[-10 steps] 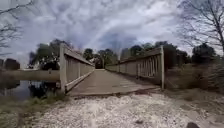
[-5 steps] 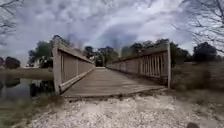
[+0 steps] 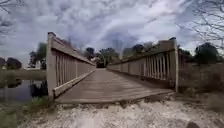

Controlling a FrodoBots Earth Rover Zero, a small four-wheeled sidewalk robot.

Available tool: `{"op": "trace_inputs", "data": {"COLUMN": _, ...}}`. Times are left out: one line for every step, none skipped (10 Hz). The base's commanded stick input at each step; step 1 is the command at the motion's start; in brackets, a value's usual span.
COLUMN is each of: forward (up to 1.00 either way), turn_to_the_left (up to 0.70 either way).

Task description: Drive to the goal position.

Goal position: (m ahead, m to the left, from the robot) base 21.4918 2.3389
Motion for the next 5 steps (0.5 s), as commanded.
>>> {"op": "trace_inputs", "data": {"forward": 0.50, "turn_to_the_left": 0.00}}
{"op": "trace_inputs", "data": {"forward": 0.50, "turn_to_the_left": 0.00}}
{"op": "trace_inputs", "data": {"forward": 0.50, "turn_to_the_left": 0.00}}
{"op": "trace_inputs", "data": {"forward": 0.50, "turn_to_the_left": 0.00}}
{"op": "trace_inputs", "data": {"forward": 0.50, "turn_to_the_left": 0.00}}
